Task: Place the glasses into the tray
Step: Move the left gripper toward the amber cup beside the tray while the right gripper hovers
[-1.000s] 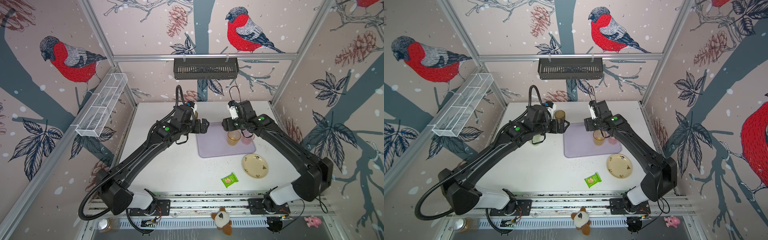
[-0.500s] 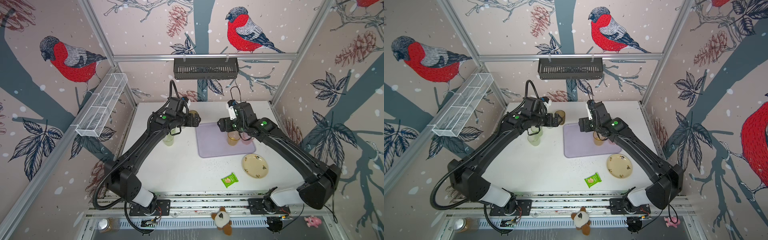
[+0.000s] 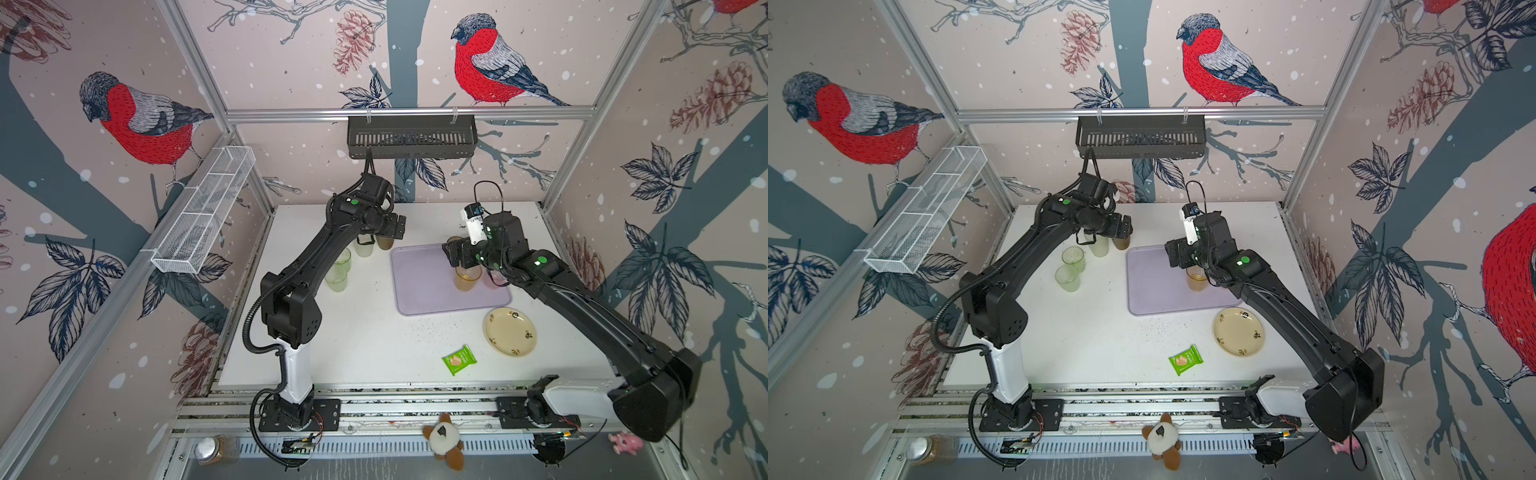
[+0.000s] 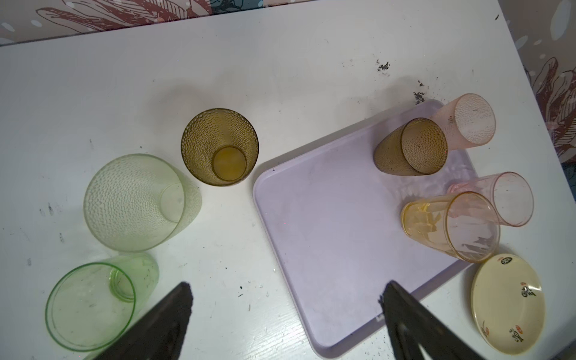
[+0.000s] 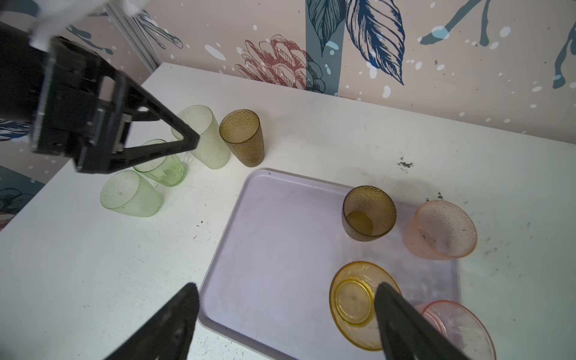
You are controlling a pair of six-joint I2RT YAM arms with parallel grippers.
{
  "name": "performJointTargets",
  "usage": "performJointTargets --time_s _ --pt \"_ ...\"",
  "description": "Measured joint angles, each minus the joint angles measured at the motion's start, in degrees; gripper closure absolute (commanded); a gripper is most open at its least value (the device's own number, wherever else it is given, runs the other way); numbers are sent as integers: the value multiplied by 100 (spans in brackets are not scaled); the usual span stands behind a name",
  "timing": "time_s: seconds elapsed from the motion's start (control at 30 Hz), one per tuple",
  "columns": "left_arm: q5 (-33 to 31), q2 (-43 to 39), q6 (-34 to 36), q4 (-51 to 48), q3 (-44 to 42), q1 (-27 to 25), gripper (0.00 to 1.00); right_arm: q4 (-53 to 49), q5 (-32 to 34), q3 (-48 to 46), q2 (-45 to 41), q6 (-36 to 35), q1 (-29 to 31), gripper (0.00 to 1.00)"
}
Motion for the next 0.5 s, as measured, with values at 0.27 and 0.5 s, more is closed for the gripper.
performJointTargets --time_s 0.27,0.5 --pt "-306 914 188 -181 748 -66 18 289 -240 -219 -85 -103 -85 11" --pt "-424 1563 299 -175 1309 -70 27 330 -251 -234 -63 -105 -114 10"
